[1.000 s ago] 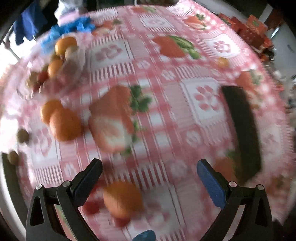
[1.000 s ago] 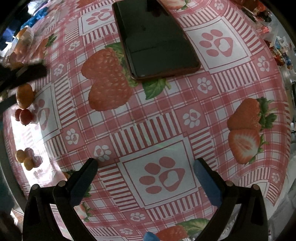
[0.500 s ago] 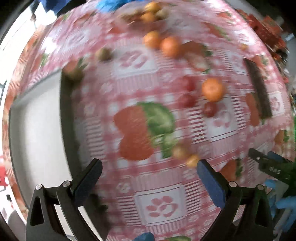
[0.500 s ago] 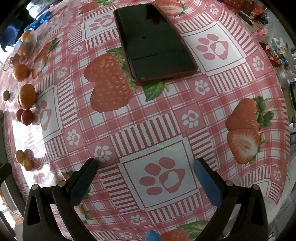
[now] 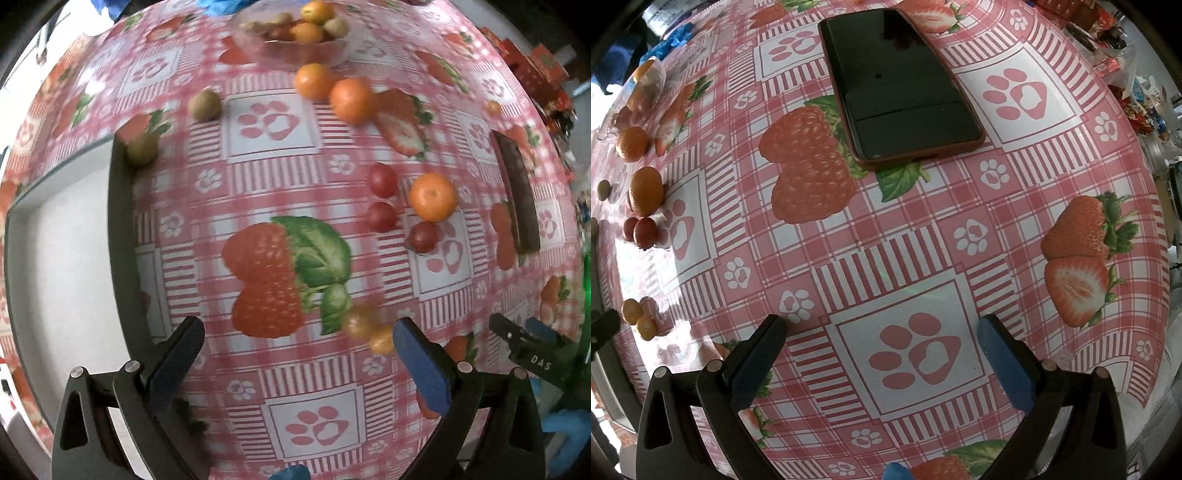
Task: Organize fruits
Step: 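Move both tools toward the loose small fruits beside the strawberry print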
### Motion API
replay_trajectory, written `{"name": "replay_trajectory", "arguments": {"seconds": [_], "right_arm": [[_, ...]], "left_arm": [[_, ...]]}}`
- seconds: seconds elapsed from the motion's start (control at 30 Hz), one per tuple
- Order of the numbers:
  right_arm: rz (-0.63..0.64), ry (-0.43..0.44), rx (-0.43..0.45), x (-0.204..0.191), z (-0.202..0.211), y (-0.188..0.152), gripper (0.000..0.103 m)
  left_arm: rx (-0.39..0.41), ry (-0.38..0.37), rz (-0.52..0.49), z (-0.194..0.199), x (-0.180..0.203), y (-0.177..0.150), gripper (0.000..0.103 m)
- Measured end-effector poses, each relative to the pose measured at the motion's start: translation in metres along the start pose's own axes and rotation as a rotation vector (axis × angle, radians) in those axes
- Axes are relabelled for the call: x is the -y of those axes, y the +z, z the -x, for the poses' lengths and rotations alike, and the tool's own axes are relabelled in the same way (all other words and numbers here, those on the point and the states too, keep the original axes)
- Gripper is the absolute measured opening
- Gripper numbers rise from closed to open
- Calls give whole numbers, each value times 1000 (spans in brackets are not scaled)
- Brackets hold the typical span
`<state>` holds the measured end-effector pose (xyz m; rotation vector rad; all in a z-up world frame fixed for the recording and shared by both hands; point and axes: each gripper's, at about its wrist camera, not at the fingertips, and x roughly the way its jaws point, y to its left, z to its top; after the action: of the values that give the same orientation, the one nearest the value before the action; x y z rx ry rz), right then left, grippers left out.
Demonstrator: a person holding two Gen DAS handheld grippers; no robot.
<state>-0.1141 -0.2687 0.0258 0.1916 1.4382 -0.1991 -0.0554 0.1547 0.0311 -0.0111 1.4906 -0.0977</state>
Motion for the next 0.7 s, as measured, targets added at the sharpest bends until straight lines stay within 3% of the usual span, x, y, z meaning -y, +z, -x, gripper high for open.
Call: {"name": "replay_trajectory", "arguments": {"seconds": [0.17, 0.37, 0.6, 0.7], "right_arm": [[0, -1, -11, 0, -1, 4, 103], [2, -2, -16, -1, -1, 1, 103], [30, -2, -110, -4, -6, 10, 103], [32, 4, -137, -5, -7, 8, 103]], "left_arm": [[-50, 63, -4, -22, 5, 4, 103], [-93, -4, 4, -32, -2, 5, 103], [-34, -7, 92, -32, -18, -1, 103], [-67, 3, 74, -35, -17, 0, 103]]}}
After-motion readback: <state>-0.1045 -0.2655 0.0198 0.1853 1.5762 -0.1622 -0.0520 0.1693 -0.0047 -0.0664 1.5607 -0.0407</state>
